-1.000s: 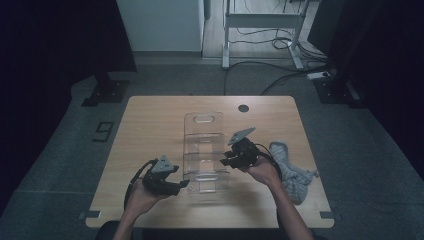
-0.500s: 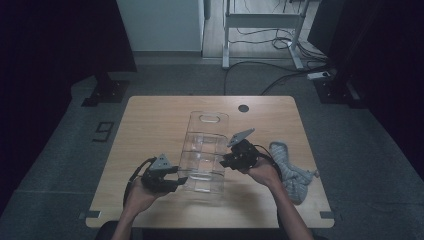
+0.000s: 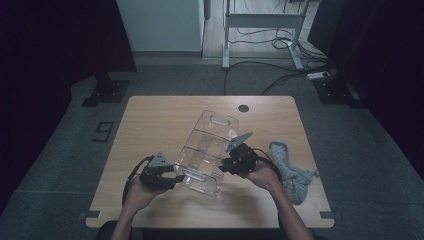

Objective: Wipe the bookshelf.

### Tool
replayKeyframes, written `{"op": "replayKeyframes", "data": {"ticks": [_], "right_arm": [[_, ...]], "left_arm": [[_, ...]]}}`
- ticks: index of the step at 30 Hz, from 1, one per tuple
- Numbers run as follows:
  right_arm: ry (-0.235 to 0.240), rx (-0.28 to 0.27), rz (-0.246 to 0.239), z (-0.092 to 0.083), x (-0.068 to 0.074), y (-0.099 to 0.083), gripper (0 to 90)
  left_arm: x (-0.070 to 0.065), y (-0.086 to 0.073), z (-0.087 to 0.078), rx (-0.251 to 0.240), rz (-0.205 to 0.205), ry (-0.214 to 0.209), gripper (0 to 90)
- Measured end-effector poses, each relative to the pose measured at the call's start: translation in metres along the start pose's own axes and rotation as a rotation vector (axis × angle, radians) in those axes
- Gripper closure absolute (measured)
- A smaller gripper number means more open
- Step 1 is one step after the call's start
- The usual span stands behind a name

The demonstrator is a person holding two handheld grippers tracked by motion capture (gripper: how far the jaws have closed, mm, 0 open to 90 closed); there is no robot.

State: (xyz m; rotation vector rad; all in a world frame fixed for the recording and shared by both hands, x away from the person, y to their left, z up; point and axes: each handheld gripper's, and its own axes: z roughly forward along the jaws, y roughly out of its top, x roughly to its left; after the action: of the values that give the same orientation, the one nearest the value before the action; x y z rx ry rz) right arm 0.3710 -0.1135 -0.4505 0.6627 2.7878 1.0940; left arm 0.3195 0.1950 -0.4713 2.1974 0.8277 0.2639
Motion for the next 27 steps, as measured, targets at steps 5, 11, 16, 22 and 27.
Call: {"op": "replayKeyframes", "data": {"ticks": [5,11,16,22,27], "right_arm": [[0.010,0.008,-0.012,0.001,0.006,0.000,69.0],[0.024,0.003,-0.009,0.002,0.010,-0.002,68.6],[0.033,-0.001,-0.017,0.003,0.015,-0.002,67.6],[0.046,-0.001,-0.026,0.005,0.022,-0.001,67.2],[0.054,0.007,-0.040,0.008,0.028,0.002,67.1]], "left_arm": [[0.004,-0.001,0.001,-0.004,-0.015,0.010,47.0],[0.010,-0.001,0.003,-0.006,-0.044,0.006,46.5],[0.012,0.000,0.008,0.012,-0.050,0.014,39.7],[0.017,-0.002,0.012,0.030,-0.076,0.037,33.4],[0.019,-0.003,0.015,0.044,-0.081,0.044,33.4]]}}
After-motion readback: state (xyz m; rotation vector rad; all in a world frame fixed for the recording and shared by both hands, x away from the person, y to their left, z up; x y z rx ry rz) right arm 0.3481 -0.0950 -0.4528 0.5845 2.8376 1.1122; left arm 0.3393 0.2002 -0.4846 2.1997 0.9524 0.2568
